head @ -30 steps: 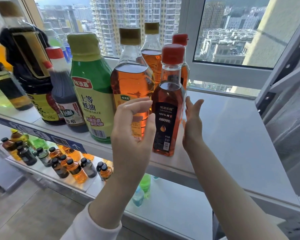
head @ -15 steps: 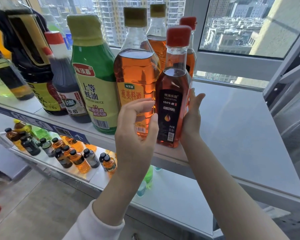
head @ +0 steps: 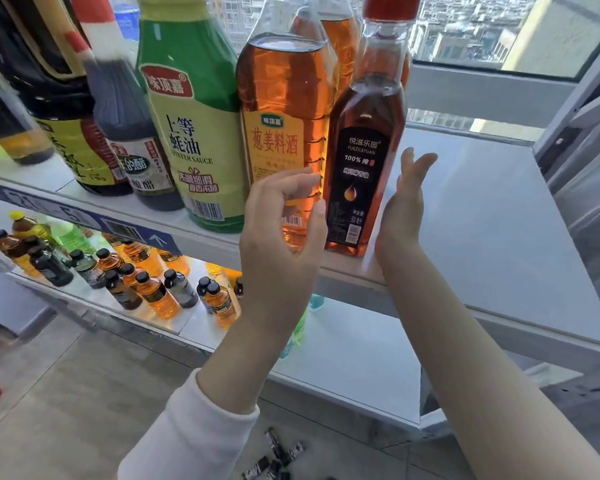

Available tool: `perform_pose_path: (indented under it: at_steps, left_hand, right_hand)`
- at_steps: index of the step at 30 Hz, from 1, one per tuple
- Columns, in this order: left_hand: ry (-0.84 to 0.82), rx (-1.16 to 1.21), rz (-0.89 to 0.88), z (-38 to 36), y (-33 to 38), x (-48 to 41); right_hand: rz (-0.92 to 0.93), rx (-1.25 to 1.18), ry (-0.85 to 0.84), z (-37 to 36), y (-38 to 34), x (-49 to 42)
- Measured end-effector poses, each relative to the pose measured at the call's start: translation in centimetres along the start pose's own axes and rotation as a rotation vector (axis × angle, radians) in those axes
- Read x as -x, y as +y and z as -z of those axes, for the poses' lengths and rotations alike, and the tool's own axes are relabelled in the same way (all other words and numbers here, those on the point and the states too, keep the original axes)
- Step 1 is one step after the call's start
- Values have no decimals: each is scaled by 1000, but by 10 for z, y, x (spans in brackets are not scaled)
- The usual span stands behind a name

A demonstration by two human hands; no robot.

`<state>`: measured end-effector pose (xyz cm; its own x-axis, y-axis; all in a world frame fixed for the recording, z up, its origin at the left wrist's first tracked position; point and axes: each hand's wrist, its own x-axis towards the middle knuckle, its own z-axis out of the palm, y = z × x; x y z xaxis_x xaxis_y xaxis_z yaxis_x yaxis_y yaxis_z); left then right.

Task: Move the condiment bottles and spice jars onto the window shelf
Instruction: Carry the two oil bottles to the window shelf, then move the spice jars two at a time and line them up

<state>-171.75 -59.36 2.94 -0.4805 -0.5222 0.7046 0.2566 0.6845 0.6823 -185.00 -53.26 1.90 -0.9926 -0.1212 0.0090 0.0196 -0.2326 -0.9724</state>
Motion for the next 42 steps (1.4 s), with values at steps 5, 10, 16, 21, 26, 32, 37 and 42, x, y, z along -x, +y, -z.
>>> perform_pose_path:
  at_steps: [5,10,16,21,26,32,37,42]
  left_hand:
    - [-131,3,-54,22,-14,9]
    - [-305,3,-160,64,-39,36]
    - [-572,-51,-237,108,-59,96]
    - [-817,-126,-315,142,-65,166]
    - [-1013,-139,-341,183,-58,241]
    - [-1313,-148,-442,255,-42,348]
    - [-1526,-25,-549,315,-19,410]
    - [-1737,124,-709,362,-7,460]
  right_hand:
    - [161,48,172,16,-5,52]
    - [453,374,304,28,28,149]
    - [467,1015,327,51,91,258]
    - [322,1250,335,72,125,346]
    - [96,1277,373,85,162,441]
    - [-237,1301,384,85,215,588]
    - [-502,1276,537,68,233,719]
    - [-702,1186,822,36,244,807]
